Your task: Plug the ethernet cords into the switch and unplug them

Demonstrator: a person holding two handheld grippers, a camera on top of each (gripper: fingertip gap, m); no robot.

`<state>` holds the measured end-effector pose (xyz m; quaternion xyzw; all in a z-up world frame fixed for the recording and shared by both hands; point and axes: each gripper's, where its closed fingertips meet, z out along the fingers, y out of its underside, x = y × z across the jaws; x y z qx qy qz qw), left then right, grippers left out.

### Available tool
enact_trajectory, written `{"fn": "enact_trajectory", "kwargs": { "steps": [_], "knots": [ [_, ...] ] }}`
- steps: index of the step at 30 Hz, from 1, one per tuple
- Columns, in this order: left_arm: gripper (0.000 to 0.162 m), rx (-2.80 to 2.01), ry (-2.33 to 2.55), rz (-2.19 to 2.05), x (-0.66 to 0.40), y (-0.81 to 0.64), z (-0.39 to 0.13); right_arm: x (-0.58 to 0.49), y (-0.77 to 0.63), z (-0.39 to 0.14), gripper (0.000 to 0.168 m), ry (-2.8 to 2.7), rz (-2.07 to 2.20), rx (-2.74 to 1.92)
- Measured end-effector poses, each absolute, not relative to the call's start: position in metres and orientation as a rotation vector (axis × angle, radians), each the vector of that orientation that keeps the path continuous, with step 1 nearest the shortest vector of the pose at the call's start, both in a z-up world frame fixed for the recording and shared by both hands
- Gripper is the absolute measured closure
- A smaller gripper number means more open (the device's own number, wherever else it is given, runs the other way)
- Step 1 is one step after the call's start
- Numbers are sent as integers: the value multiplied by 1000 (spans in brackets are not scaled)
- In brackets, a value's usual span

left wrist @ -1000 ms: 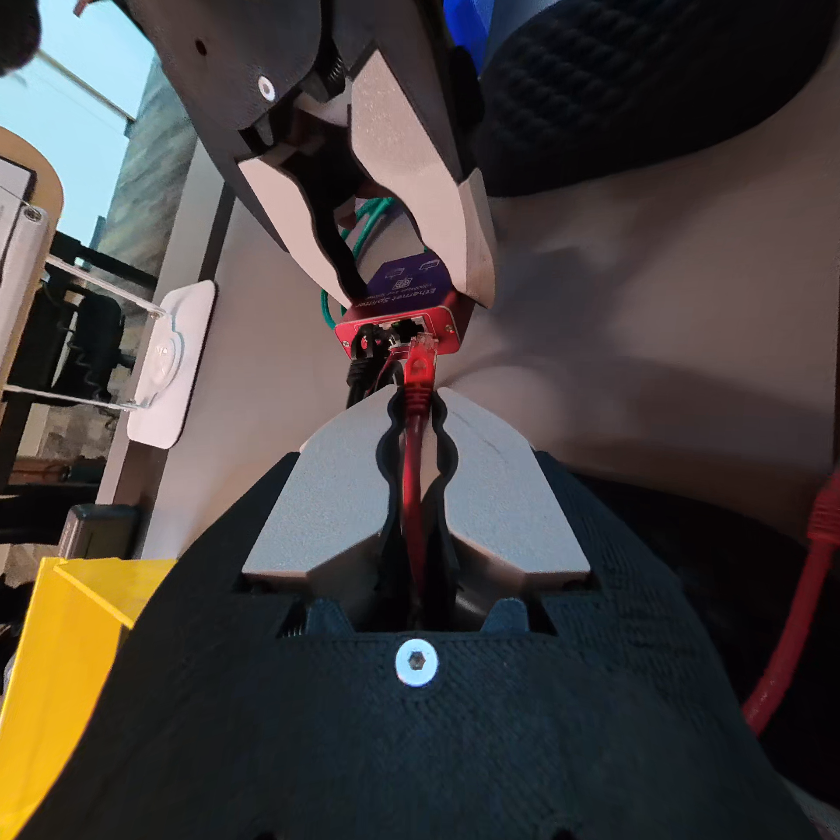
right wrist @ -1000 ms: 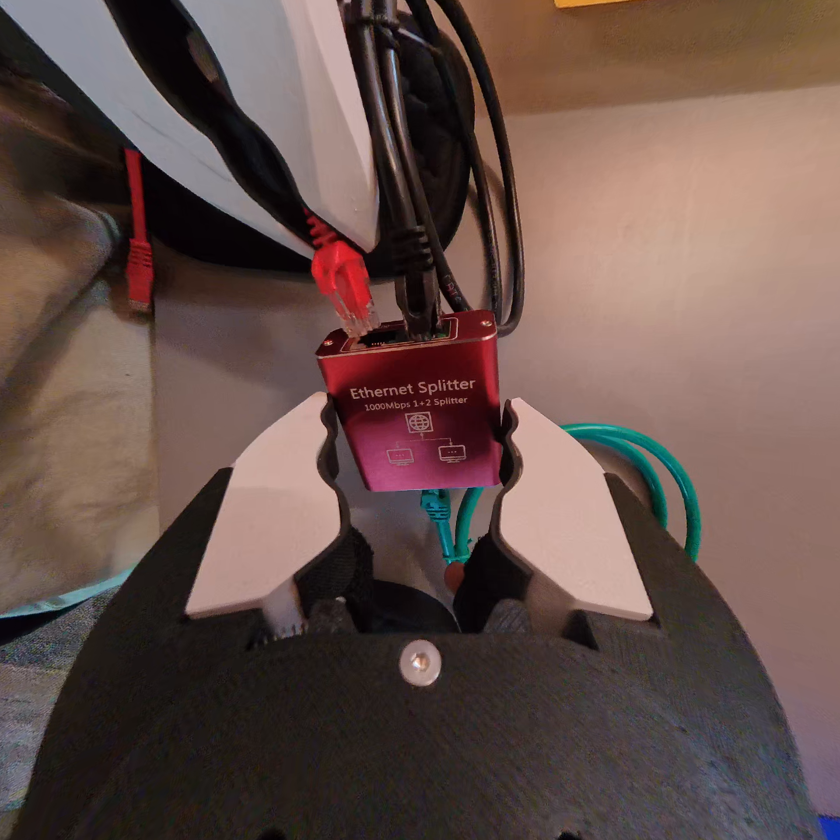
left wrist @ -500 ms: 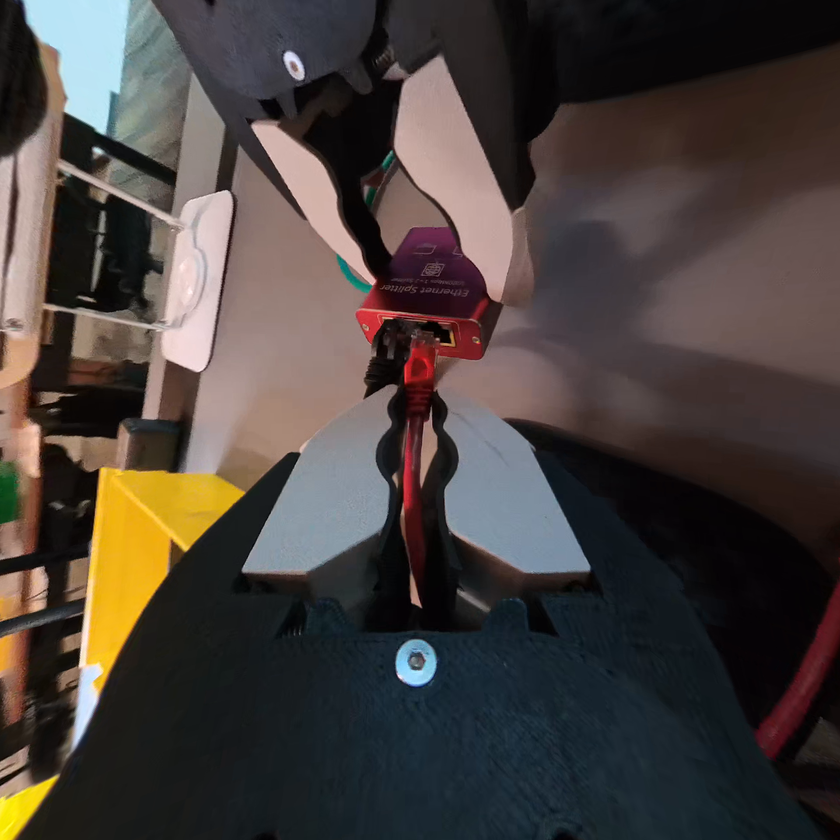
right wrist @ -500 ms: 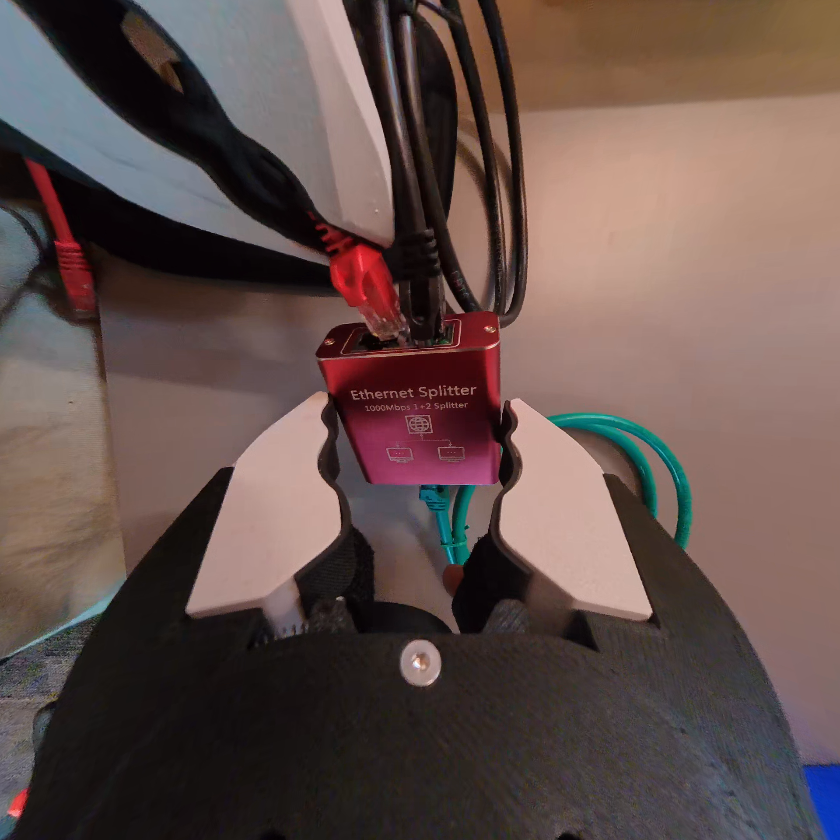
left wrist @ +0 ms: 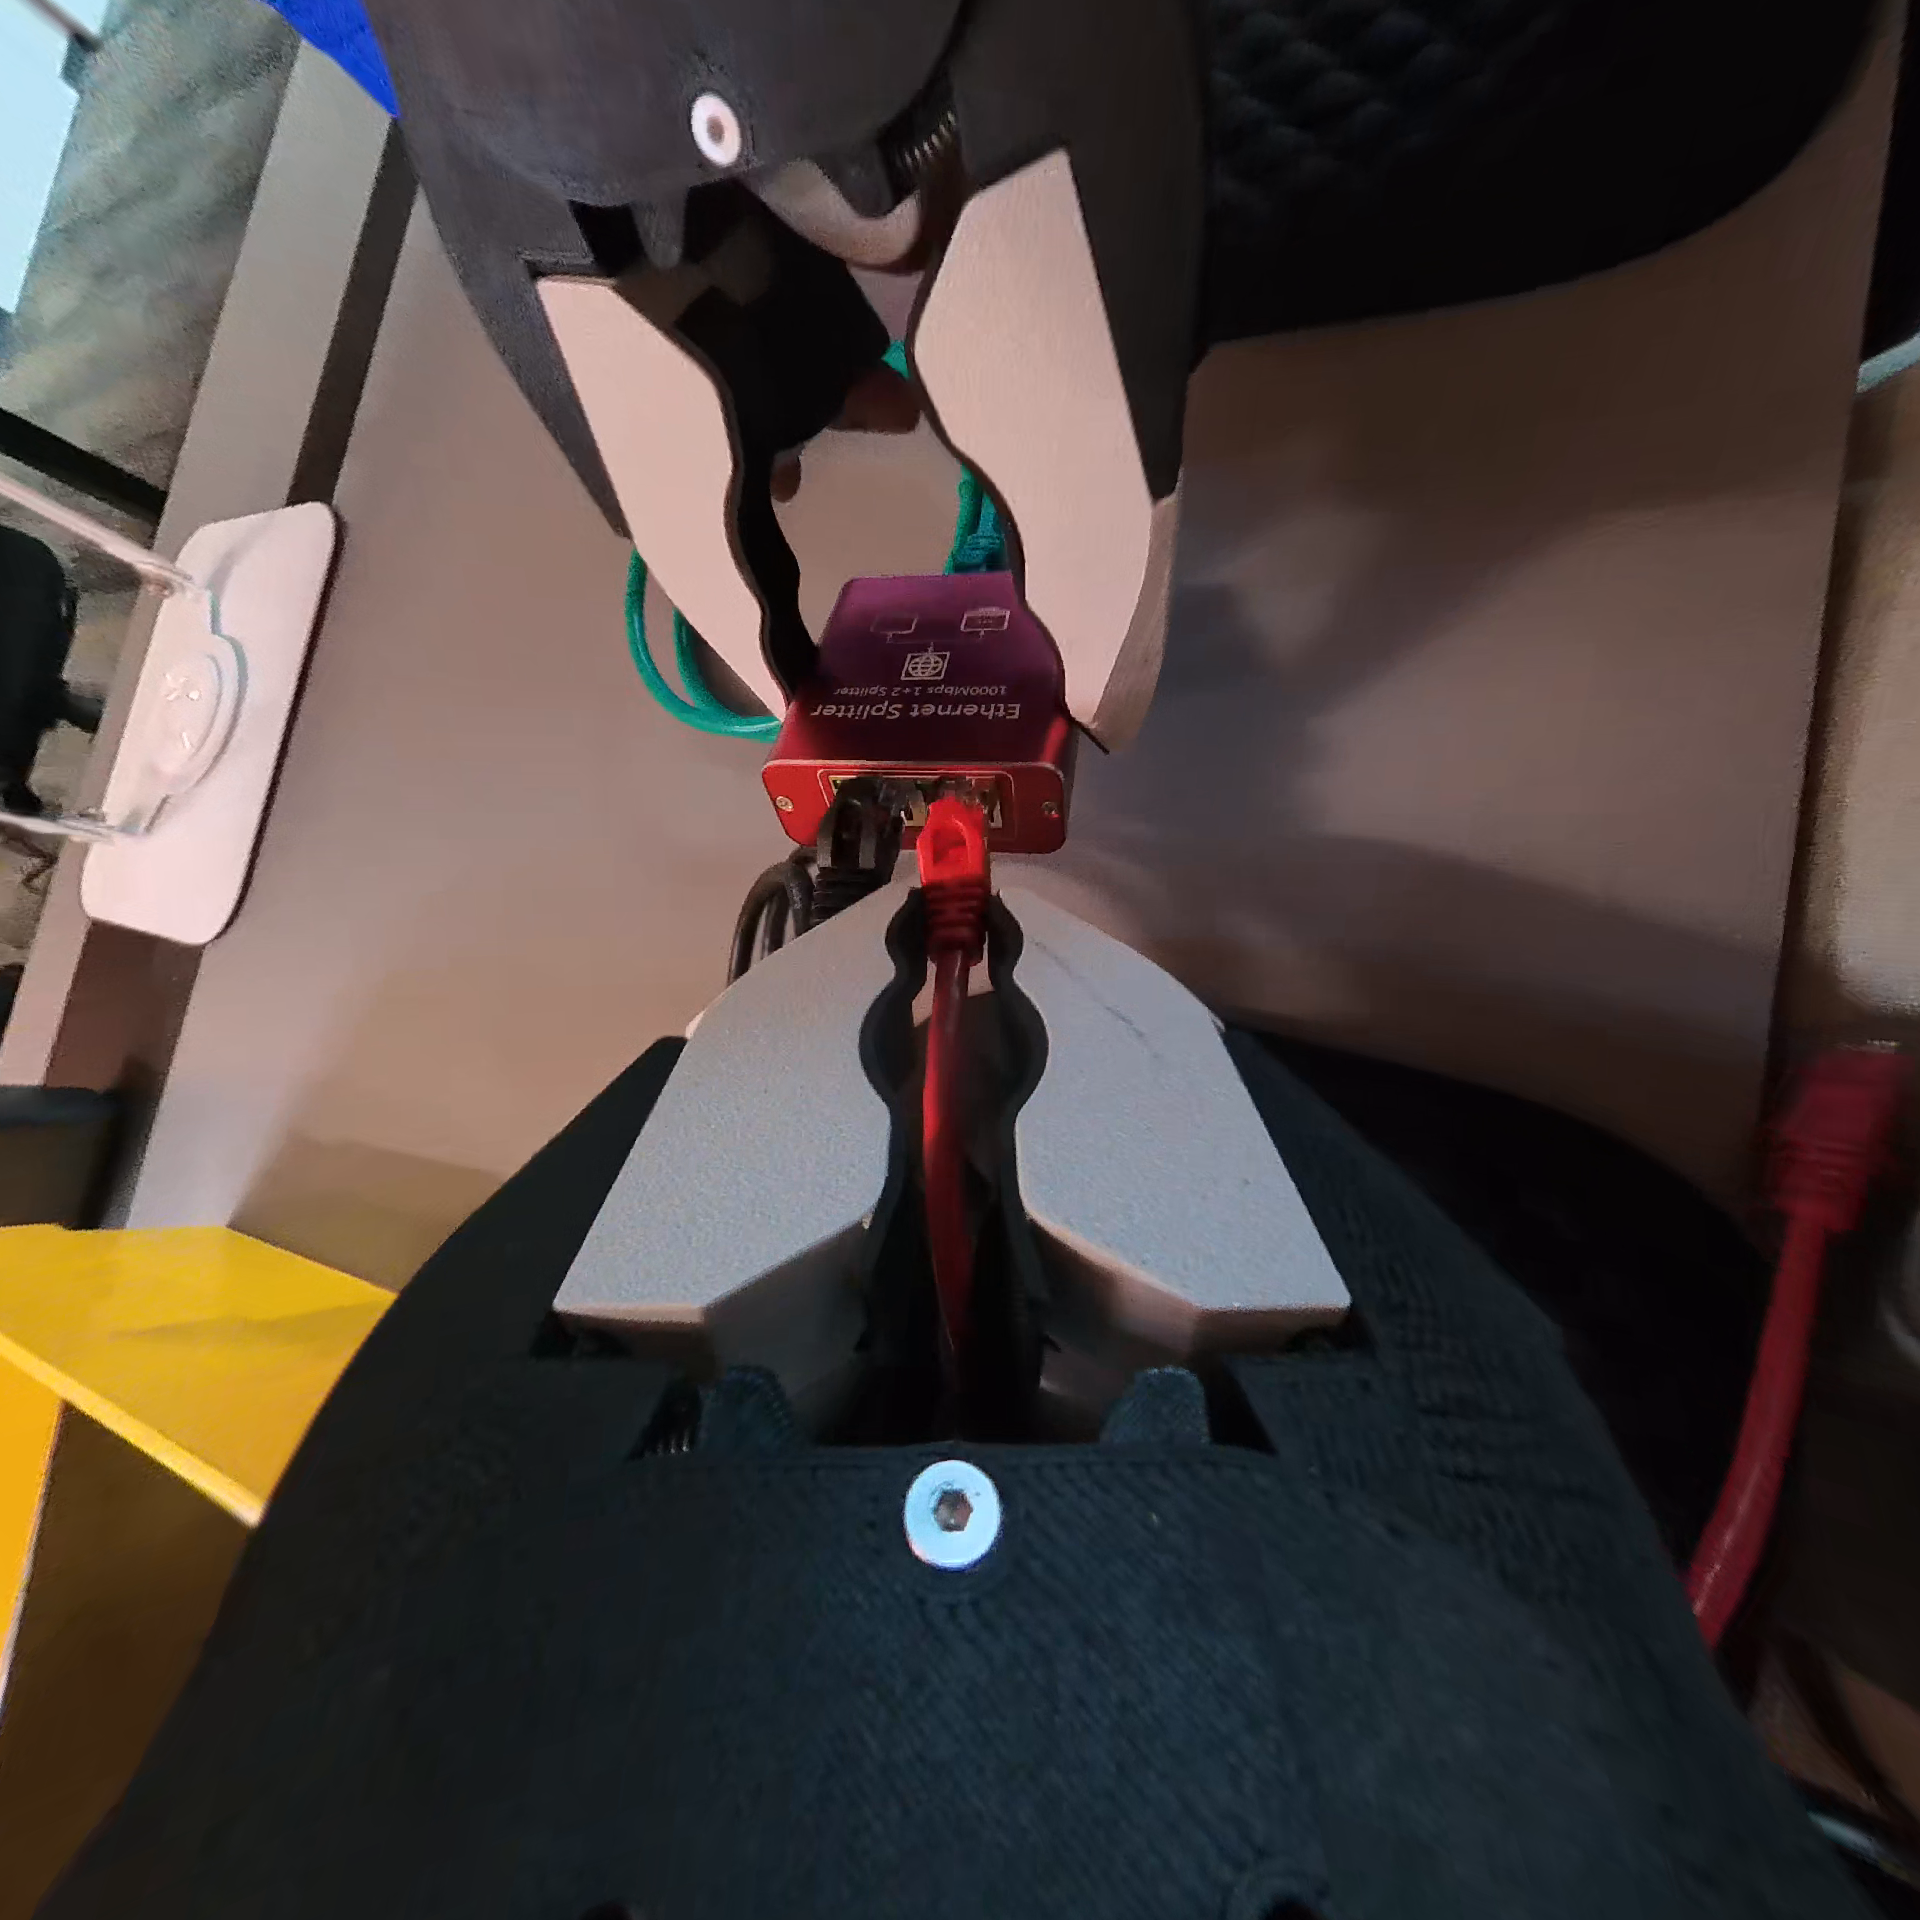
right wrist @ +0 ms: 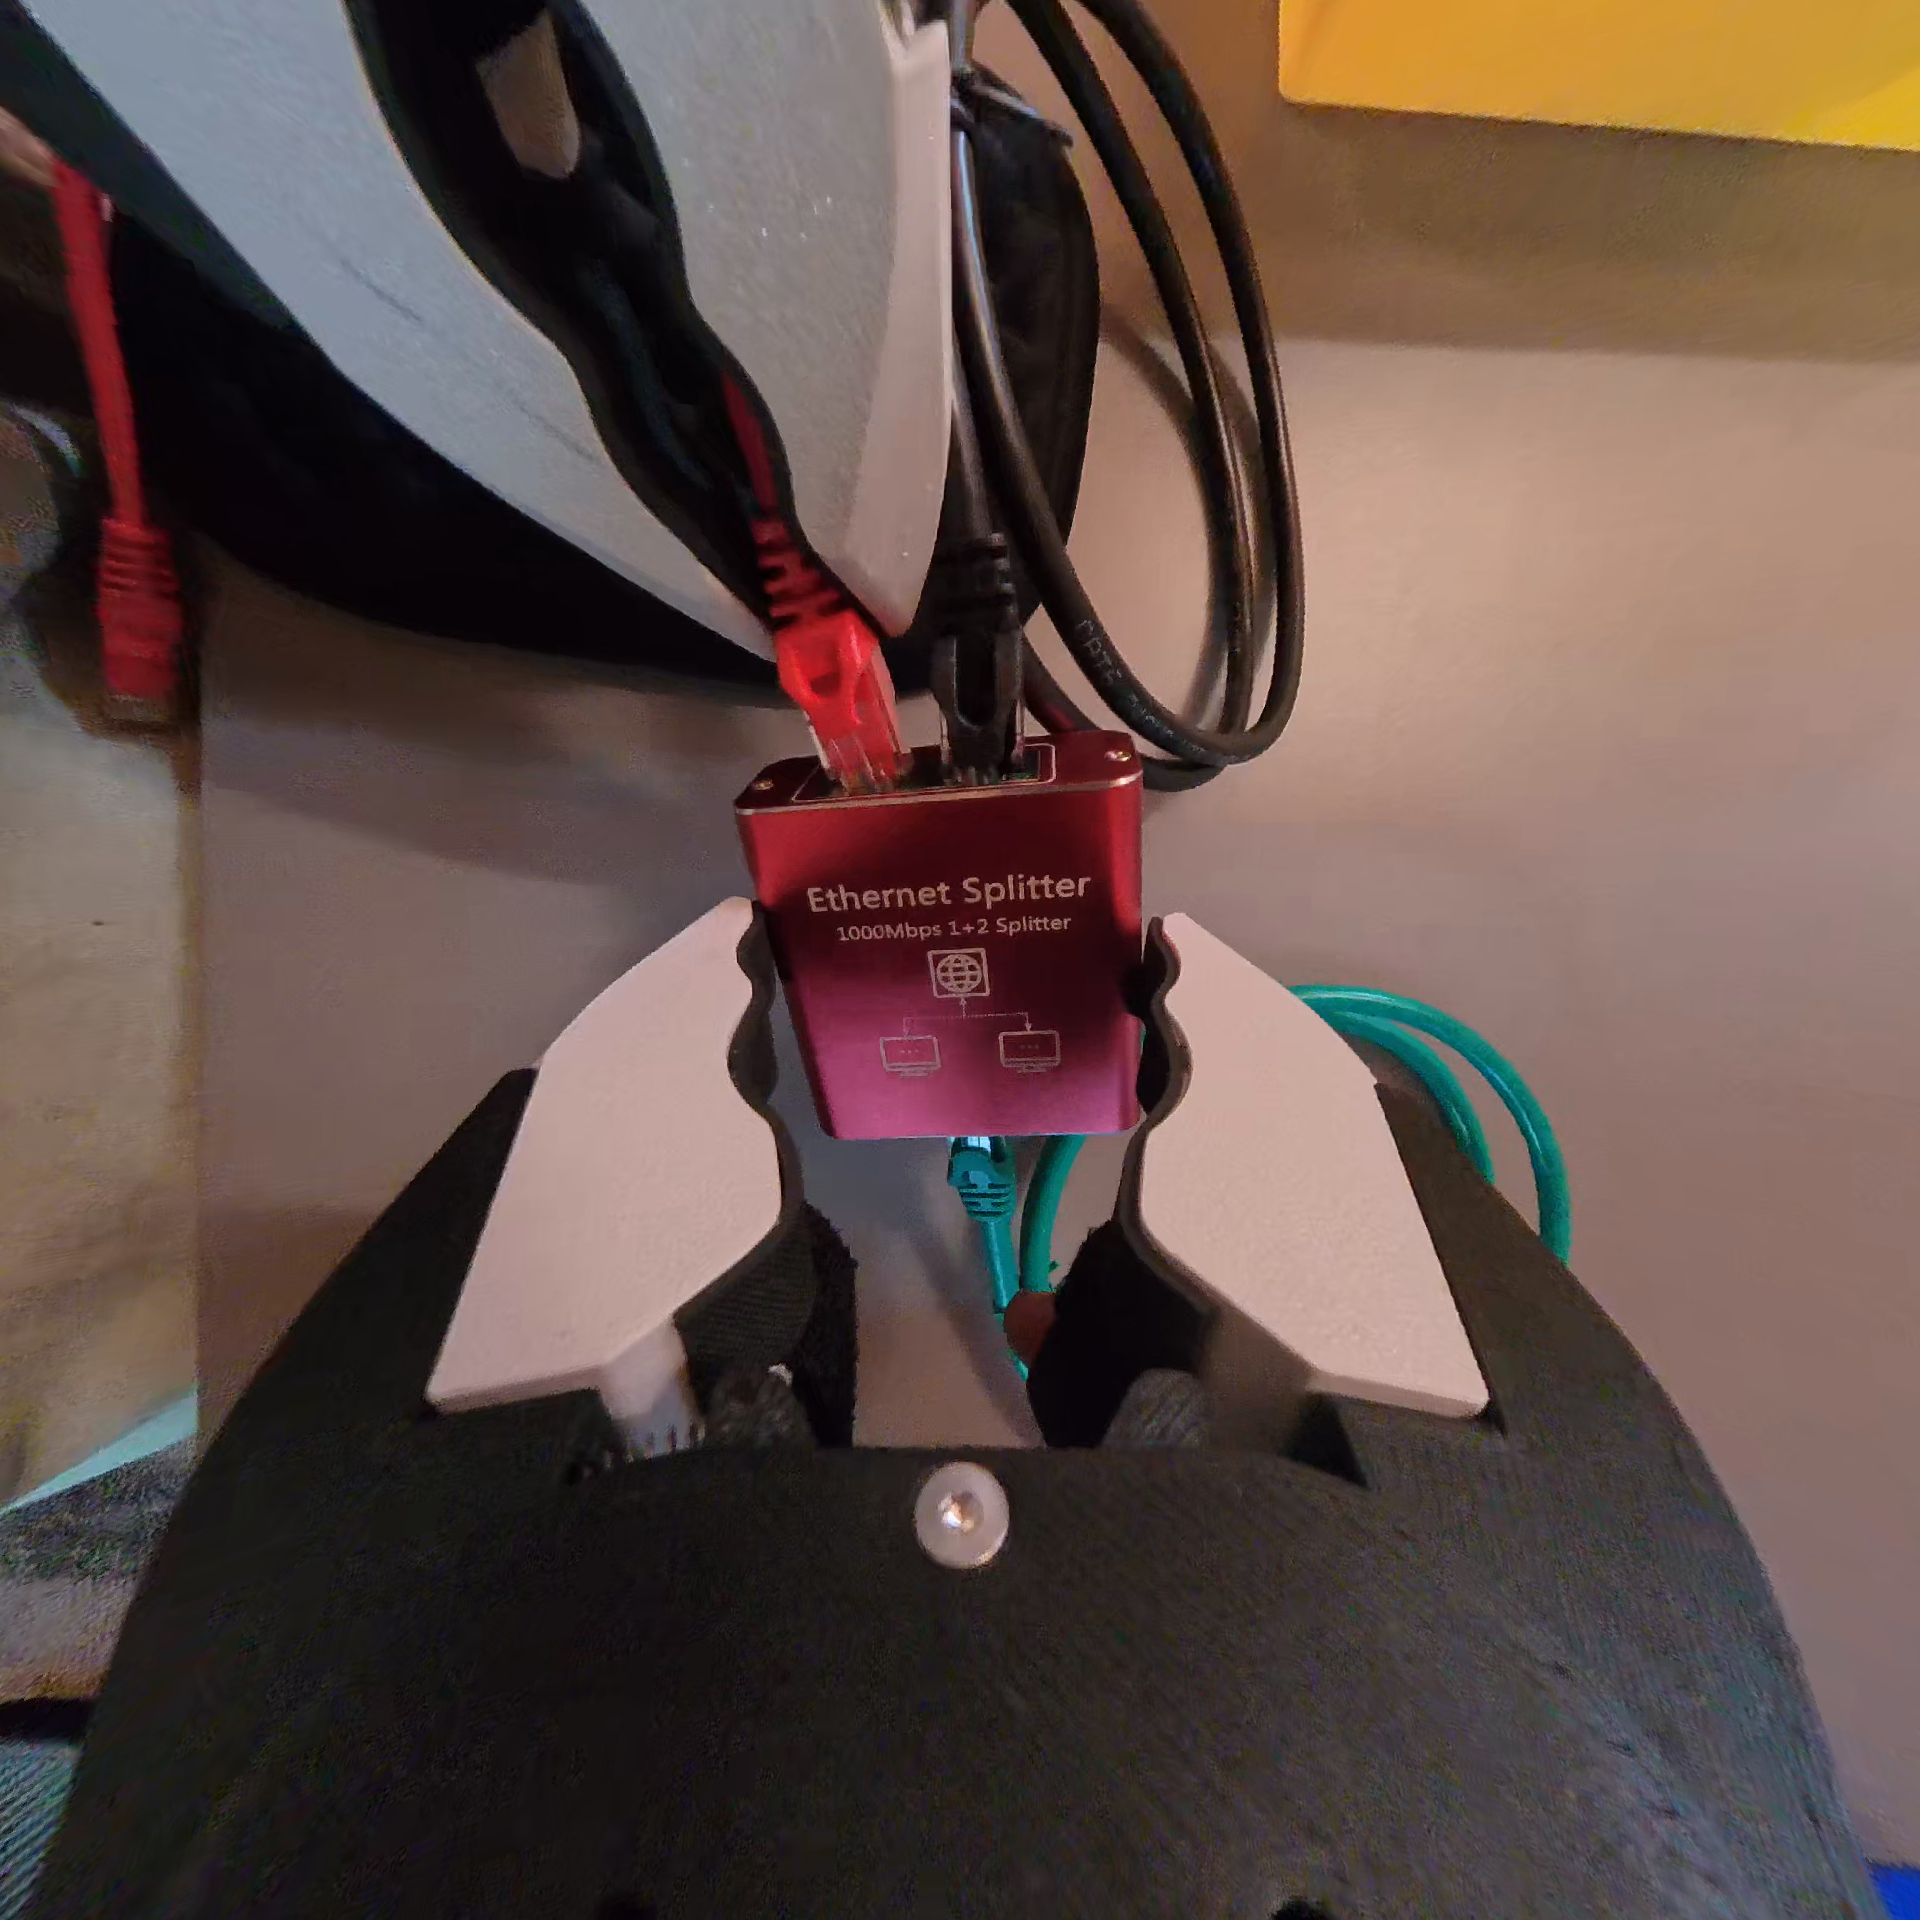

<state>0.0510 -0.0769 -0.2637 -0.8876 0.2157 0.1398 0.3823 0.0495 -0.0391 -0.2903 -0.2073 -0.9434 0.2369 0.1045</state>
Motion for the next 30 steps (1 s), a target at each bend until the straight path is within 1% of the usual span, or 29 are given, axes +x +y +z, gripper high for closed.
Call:
{"fn": "enact_trajectory", "kwargs": {
  "steps": [3, 7, 11, 15, 16, 17, 19, 20, 22, 25, 26, 30],
  "knots": [
    [152, -2262, 555, 327, 53, -77, -272, 51, -41, -296, 101, -2768, 751, -583],
    [152, -2356, 636, 364, 53, -77, -290, 51, -43, -310, 102, -2762, 674, -486],
    [152, -2328, 600, 292, 51, -80, -293, 51, -46, -312, 101, -2739, 822, -530],
    [152, -2322, 575, 291, 46, -81, -298, 47, -51, -312, 100, -2639, 969, -407],
    [151, -2320, 570, 298, 45, -82, -298, 50, -52, -311, 93, -2638, 1040, -398],
    [151, -2321, 569, 316, 43, -82, -298, 53, -49, -312, 83, -2644, 1076, -416],
    [152, -2327, 567, 330, 39, -85, -296, 55, -36, -317, 57, -2660, 1038, -456],
    [151, -2325, 566, 327, 38, -86, -295, 57, -28, -319, 58, -2663, 1007, -455],
    [151, -2324, 569, 318, 38, -85, -296, 57, -15, -321, 66, -2644, 951, -461],
    [151, -2310, 584, 306, 40, -81, -296, 58, -19, -325, 89, -2632, 941, -447],
    [151, -2307, 592, 309, 41, -79, -296, 55, -21, -323, 99, -2604, 929, -433],
    [151, -2314, 624, 305, 41, -80, -293, 52, -24, -322, 100, -2589, 962, -404]
  ]
}}
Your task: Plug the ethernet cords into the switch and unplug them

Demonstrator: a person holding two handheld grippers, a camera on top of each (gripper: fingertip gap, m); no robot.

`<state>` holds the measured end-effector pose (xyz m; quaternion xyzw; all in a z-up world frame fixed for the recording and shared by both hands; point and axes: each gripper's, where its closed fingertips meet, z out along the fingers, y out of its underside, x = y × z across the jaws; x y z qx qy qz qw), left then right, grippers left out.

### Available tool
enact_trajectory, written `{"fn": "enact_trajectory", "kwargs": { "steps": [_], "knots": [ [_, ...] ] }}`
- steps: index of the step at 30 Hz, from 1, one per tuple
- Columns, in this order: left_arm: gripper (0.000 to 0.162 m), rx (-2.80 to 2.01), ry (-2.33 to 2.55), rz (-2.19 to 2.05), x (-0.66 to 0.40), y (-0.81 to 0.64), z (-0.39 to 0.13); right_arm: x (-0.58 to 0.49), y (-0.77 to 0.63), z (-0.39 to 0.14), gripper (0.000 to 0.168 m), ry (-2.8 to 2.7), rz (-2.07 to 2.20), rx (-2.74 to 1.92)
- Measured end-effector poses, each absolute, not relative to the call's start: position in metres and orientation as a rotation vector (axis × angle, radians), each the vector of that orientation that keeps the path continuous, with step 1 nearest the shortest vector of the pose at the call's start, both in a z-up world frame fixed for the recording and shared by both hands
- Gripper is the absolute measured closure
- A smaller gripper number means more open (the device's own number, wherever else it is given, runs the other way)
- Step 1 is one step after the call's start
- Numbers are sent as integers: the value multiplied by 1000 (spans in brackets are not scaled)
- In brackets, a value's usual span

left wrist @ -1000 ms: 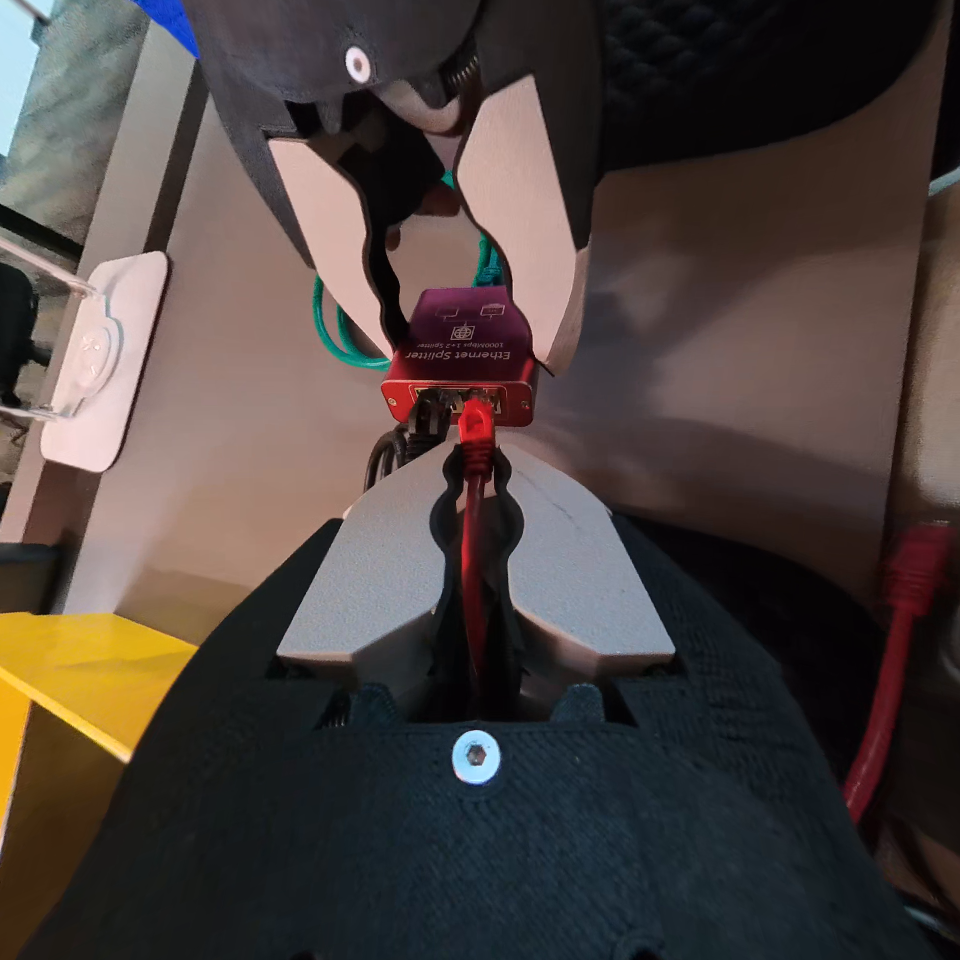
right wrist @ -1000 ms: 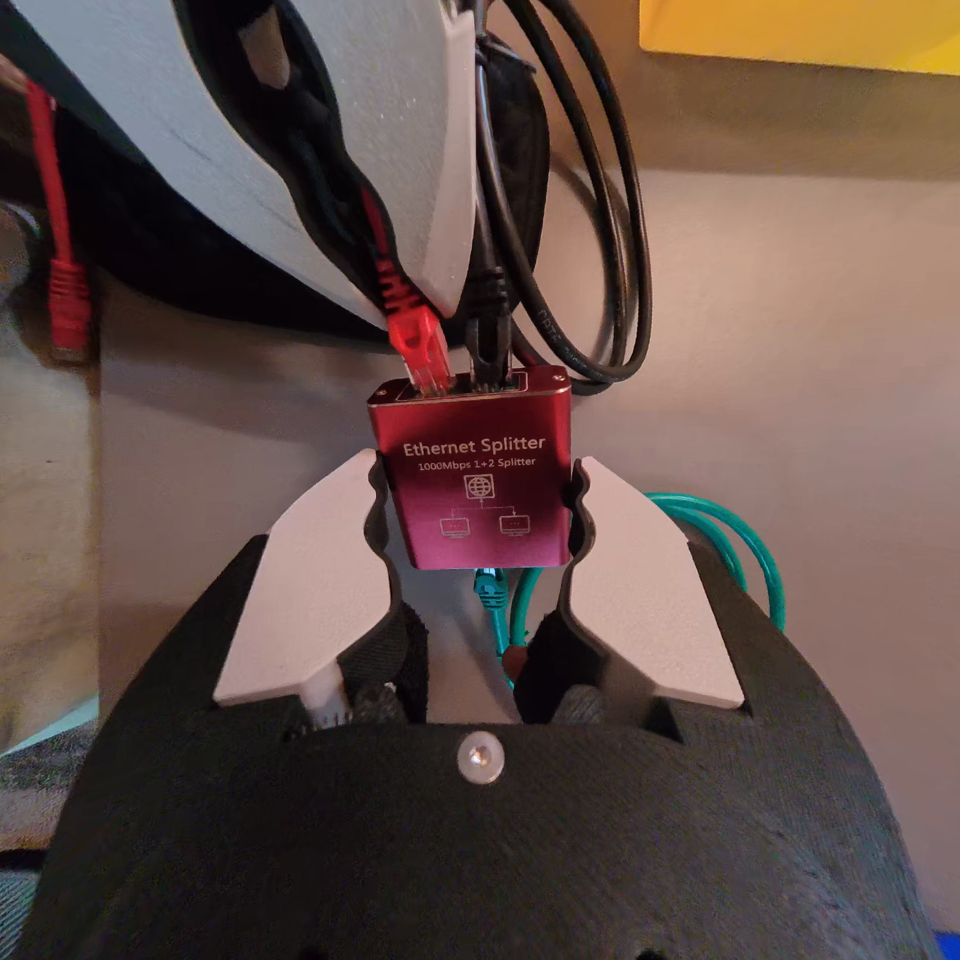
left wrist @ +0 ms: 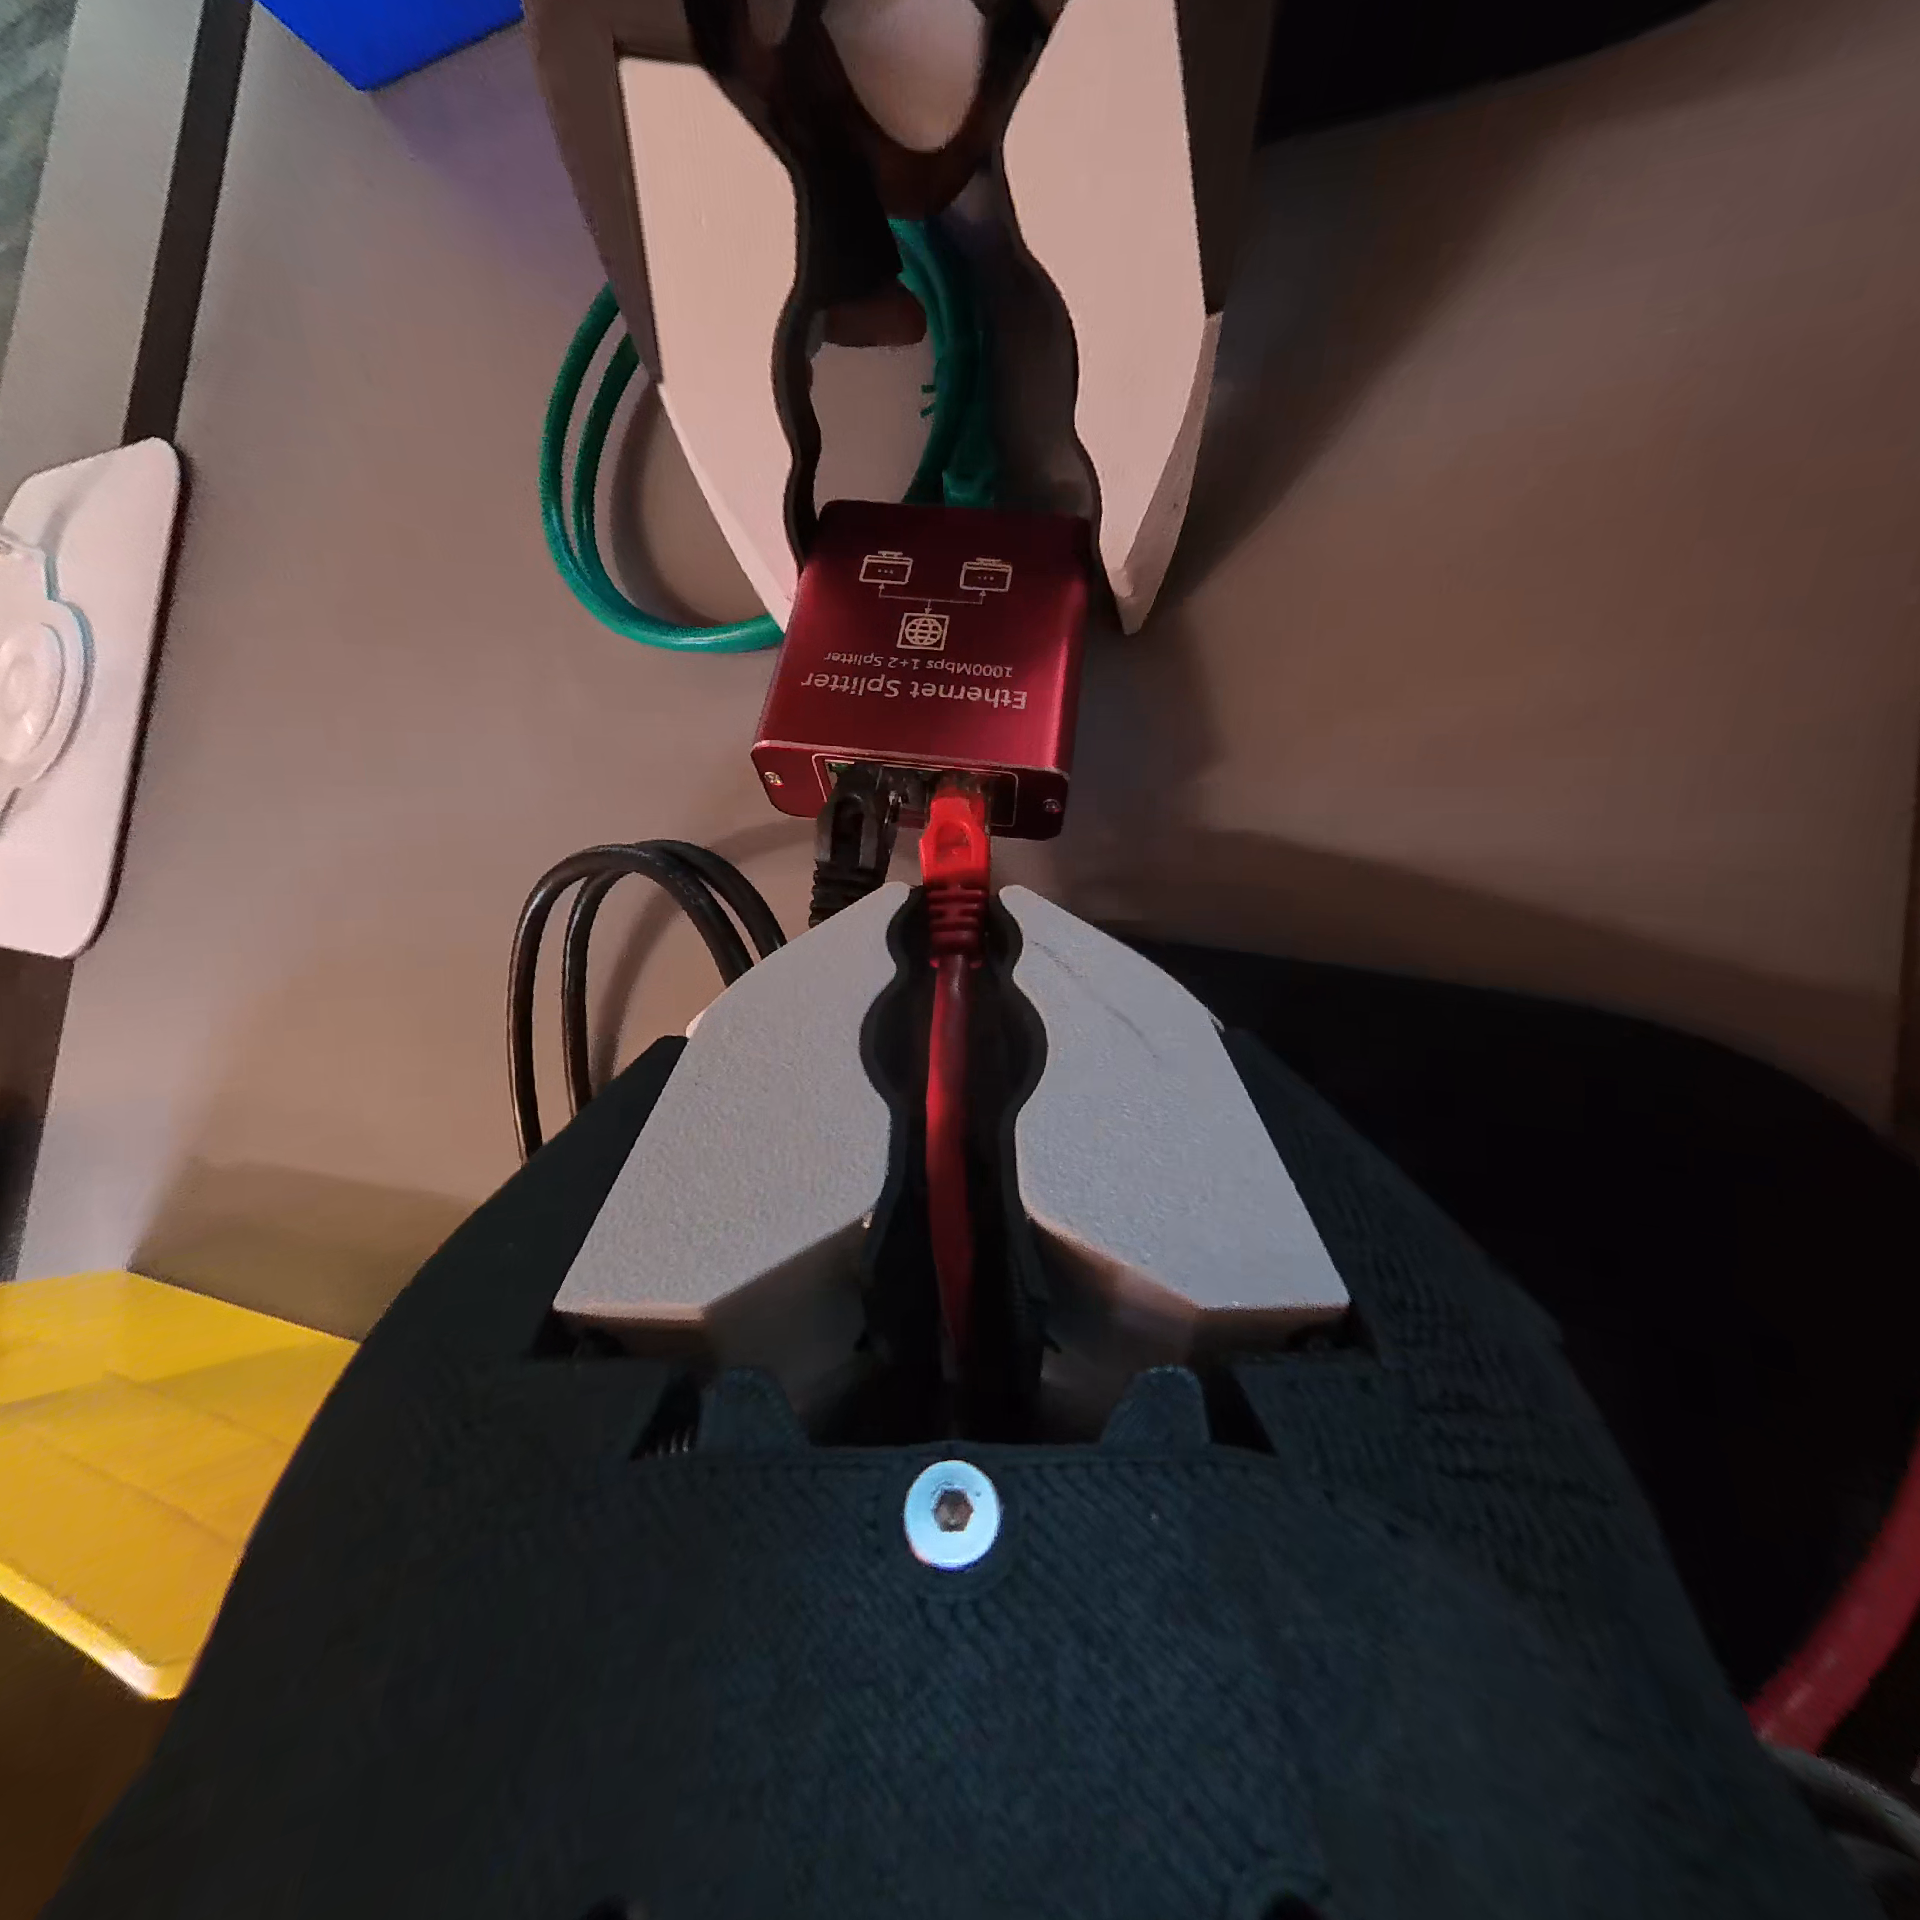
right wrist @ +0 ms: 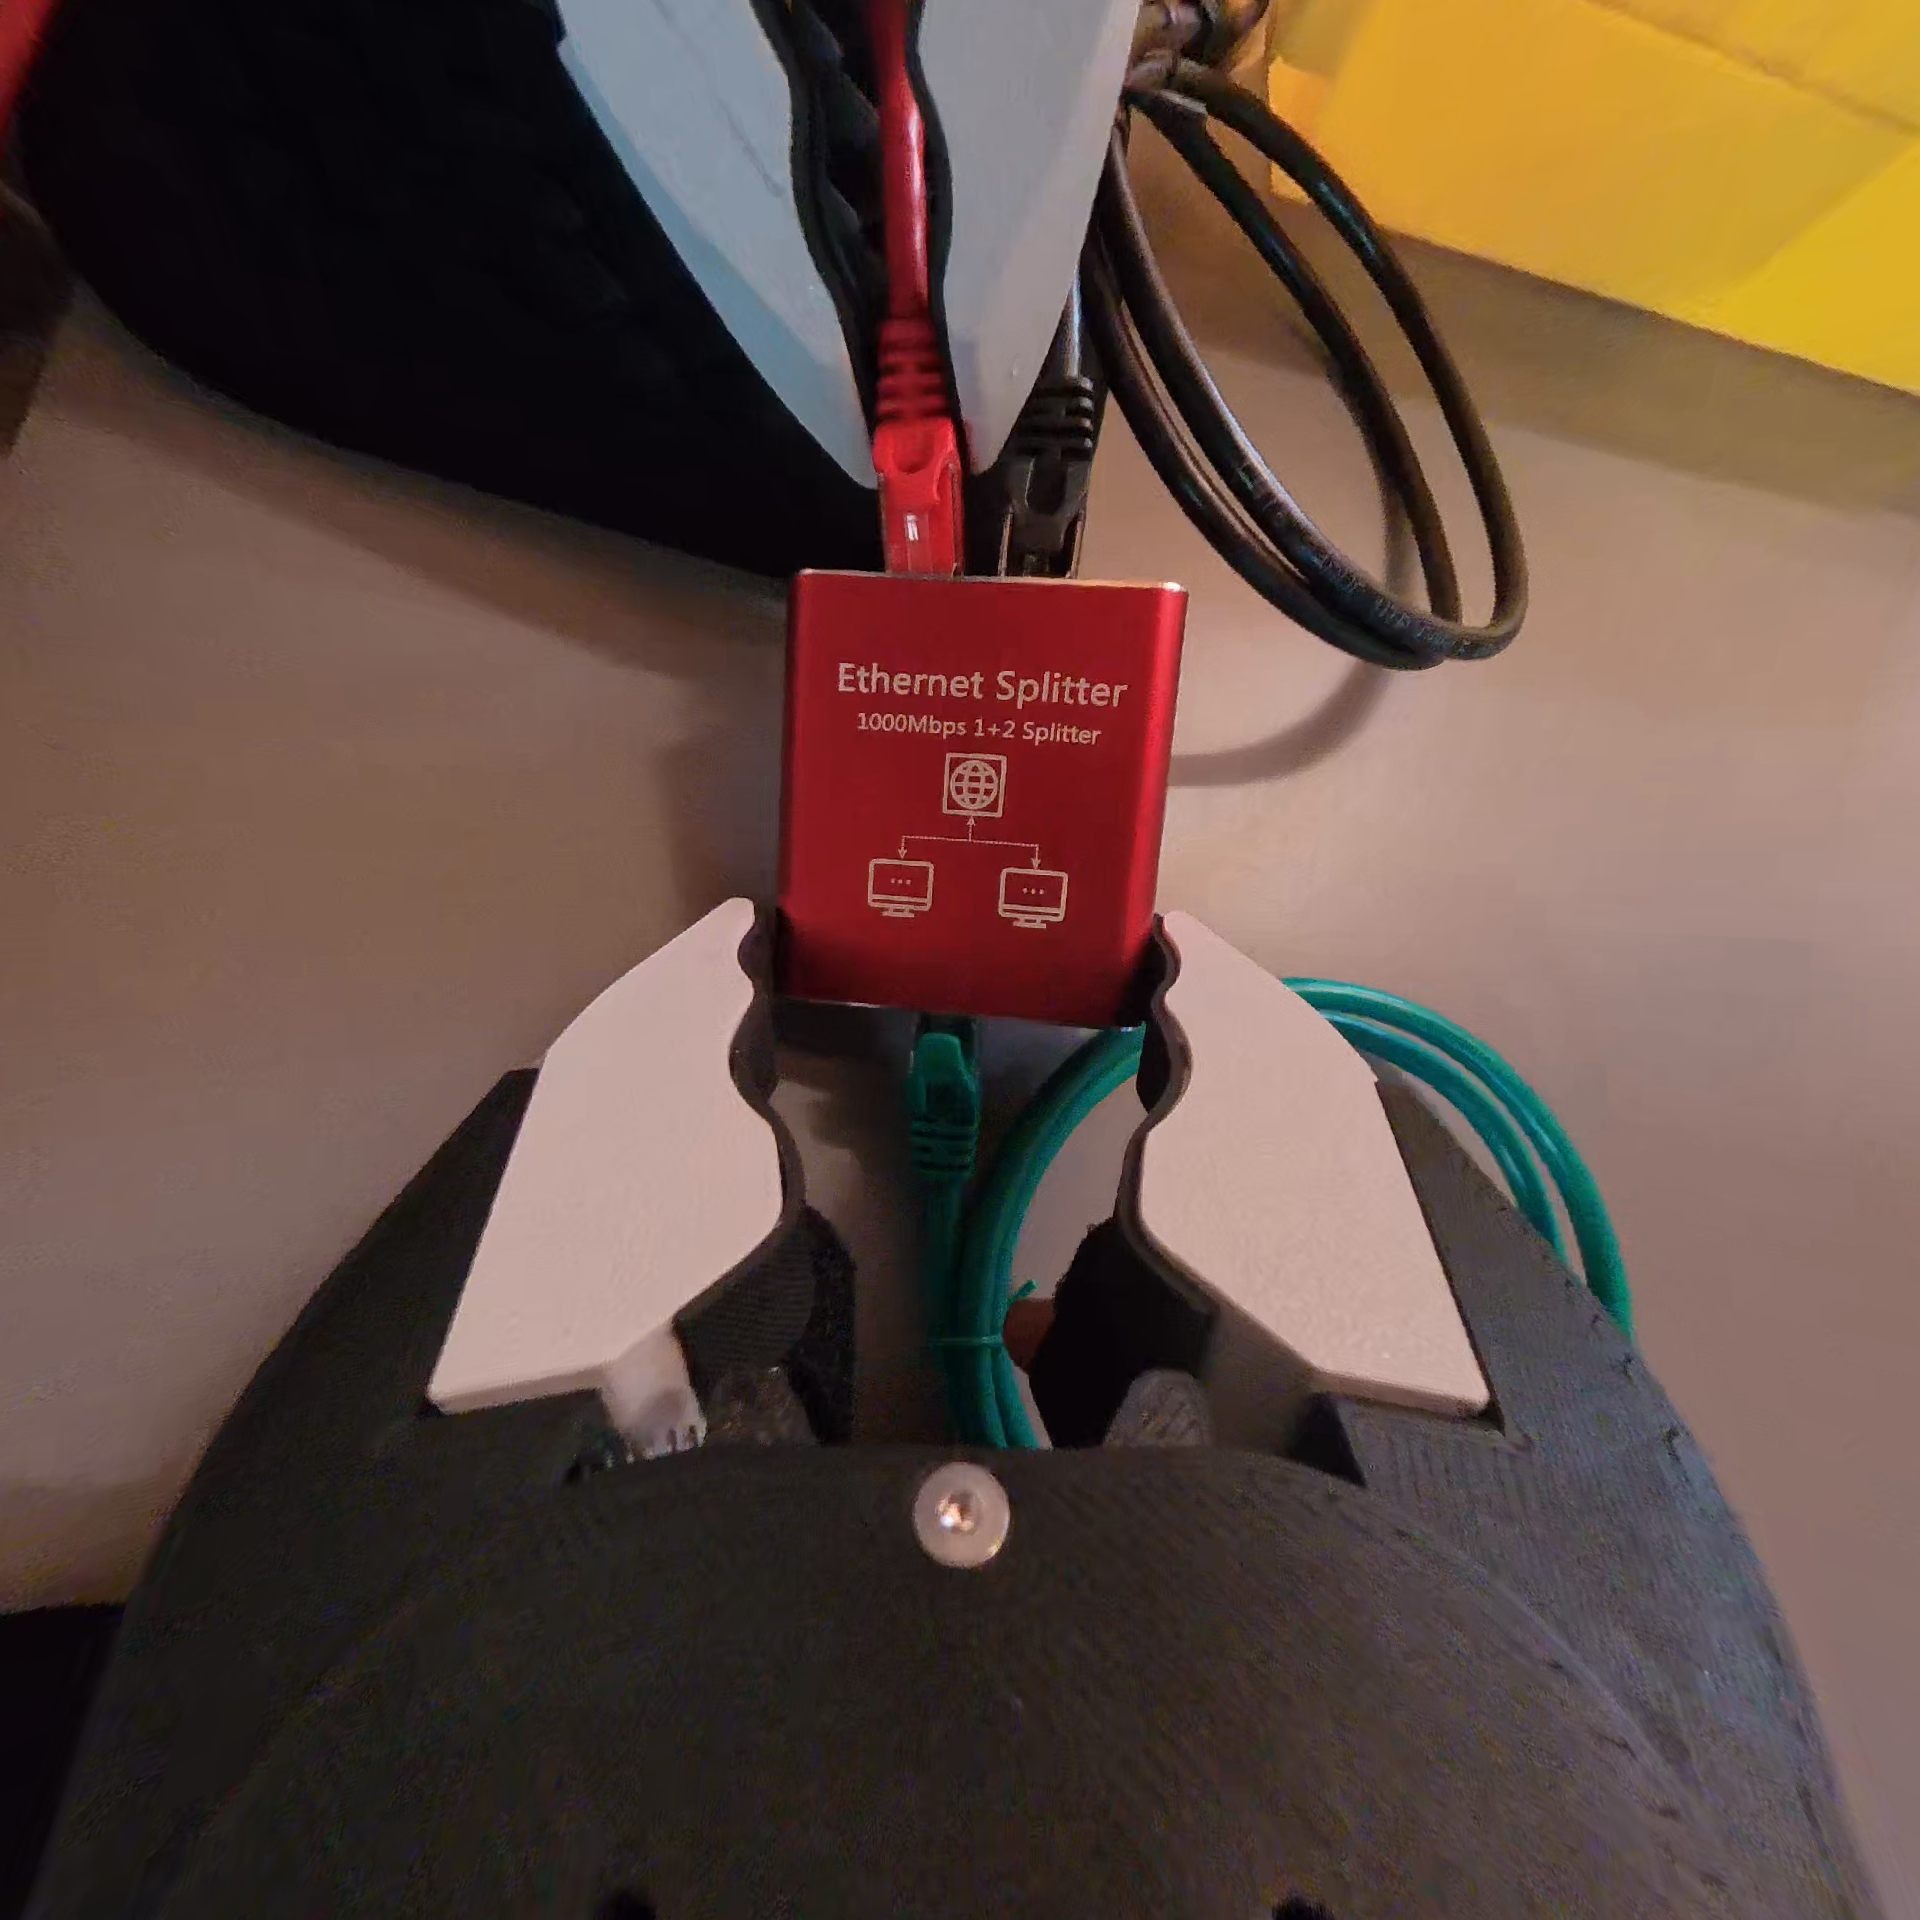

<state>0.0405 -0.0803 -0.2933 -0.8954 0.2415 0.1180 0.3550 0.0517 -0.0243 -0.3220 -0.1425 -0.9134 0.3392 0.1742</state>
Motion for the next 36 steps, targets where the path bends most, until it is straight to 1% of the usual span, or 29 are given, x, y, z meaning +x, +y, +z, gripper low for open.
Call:
{"fn": "enact_trajectory", "kwargs": {
  "steps": [5, 9, 14, 16, 18, 23, 24, 27, 32, 36],
  "knots": [
    [152, -2265, 732, 270, 46, -82, -281, 57, -29, -300, 101, -2520, 1105, -317],
    [153, -2264, 885, 312, 54, -79, -278, 59, -28, -309, 100, -2564, 1014, -280],
    [151, -2250, 793, 361, 45, -74, -276, 56, -21, -307, 100, -2526, 1046, -389],
    [150, -2236, 743, 358, 42, -73, -268, 56, -22, -296, 100, -2475, 1162, -416],
    [148, -2222, 733, 355, 42, -72, -260, 56, -22, -287, 100, -2432, 1252, -430],
    [134, -2207, 731, 396, 38, -74, -245, 56, -18, -276, 100, -2374, 1351, -462],
    [133, -2202, 727, 394, 38, -74, -243, 56, -18, -274, 100, -2363, 1363, -461],
    [134, -2222, 722, 347, 39, -81, -248, 57, -18, -280, 100, -2392, 1310, -438],
    [129, -2313, 623, 384, 29, -102, -261, 59, -15, -292, 100, -2479, 1216, -434],
    [133, -2273, 563, 539, 23, -101, -253, 52, -7, -289, 100, -2477, 1148, -457]
  ]
}}
